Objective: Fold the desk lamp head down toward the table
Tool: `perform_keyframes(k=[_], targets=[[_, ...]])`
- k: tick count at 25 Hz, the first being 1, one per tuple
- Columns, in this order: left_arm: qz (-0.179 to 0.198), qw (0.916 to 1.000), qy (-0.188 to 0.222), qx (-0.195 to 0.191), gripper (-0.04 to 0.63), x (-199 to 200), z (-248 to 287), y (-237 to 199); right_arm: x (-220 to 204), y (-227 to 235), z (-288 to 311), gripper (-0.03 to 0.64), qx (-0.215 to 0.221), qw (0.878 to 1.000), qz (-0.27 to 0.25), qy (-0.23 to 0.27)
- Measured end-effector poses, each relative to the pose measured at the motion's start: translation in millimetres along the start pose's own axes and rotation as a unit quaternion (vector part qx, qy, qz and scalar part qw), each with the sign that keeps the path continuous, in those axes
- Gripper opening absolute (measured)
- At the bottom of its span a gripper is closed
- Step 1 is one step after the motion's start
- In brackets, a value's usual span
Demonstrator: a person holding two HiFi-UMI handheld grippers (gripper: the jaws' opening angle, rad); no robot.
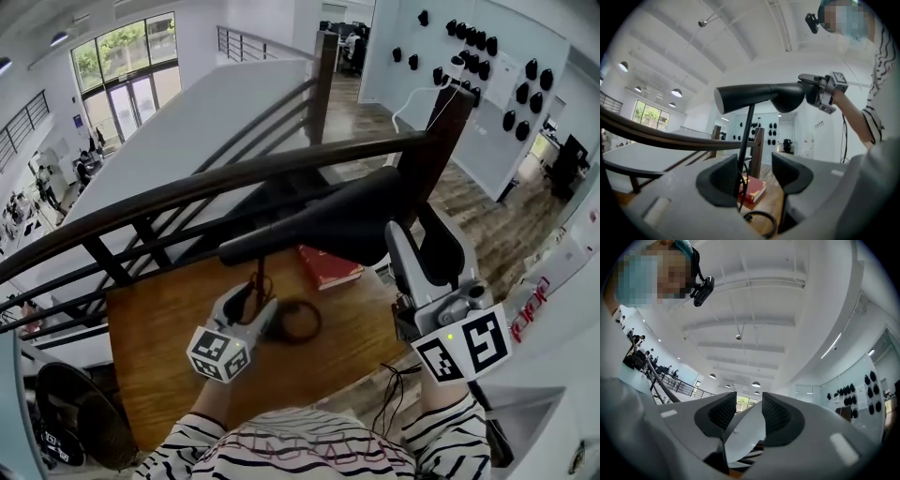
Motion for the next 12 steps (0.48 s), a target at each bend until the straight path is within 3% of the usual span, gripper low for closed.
perform_keyframes(k=[12], targets=[[0.000, 1.0000, 0.004, -0.004, 0.232, 2.4, 10.0, 1.1, -10.5, 7.6, 20.1, 0.147, 0.003, 0.999, -0.020, -0.032]])
Point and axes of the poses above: the fingertips, and each gripper's own axes: z forward along the fingers, y to its right, x out of its top, the point moved 5 cm from there along -z, backward along the fingers, and after that the axes turned 5 degrees about y, right-handed, at the moved point
